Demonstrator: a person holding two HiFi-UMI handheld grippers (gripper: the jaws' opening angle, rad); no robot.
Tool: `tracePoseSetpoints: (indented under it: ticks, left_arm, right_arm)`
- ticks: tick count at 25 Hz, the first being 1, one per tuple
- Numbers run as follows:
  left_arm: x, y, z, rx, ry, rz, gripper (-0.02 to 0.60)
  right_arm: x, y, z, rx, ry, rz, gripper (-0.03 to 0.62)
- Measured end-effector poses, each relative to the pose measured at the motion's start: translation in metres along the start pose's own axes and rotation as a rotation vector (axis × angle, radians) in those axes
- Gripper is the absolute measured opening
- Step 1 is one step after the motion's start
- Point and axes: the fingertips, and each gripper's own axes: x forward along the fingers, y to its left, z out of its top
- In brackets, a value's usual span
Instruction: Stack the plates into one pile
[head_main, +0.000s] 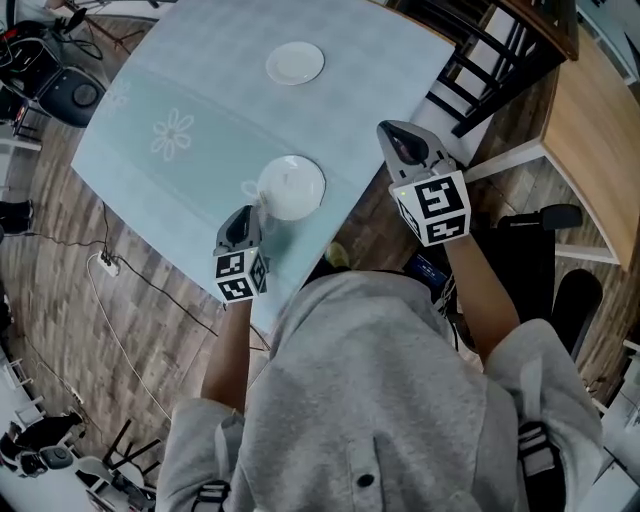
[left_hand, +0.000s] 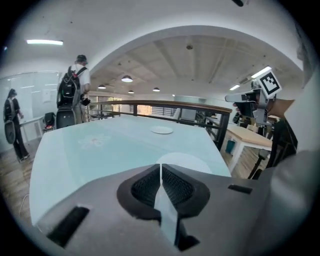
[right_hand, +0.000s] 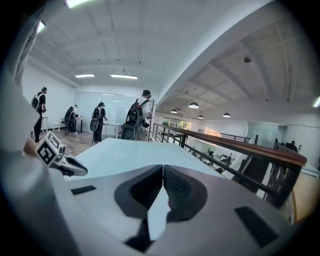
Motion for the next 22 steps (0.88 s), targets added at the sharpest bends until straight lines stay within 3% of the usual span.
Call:
tracePoseSetpoints:
  ticks: [6,9,15,22]
  left_arm:
    - [-0.016,0.046,-0.035,-0.134,0.035,0.107,0.02]
    - [-0.022,0.052,-0.037,-0.14,0.023,0.138,0.02]
    - [-0.034,0.054,-0.036,-0.14,0.007,0.163,0.02]
    - [-0.045,0.069,-0.043,-0.138,0.027,0.221,0.02]
  right_arm:
    - [0.028,0.009,0.017,-0.168,-0.001,0.064,0.026]
    - [0.038,0.007,0.024,-0.241,-0.02,0.093,0.026]
    - [0.061,0.004,0.022,-0.262,-0.04,0.118,0.028]
    - [0.115,0.006,0.012,-0.334,0.007,0.163,0.046]
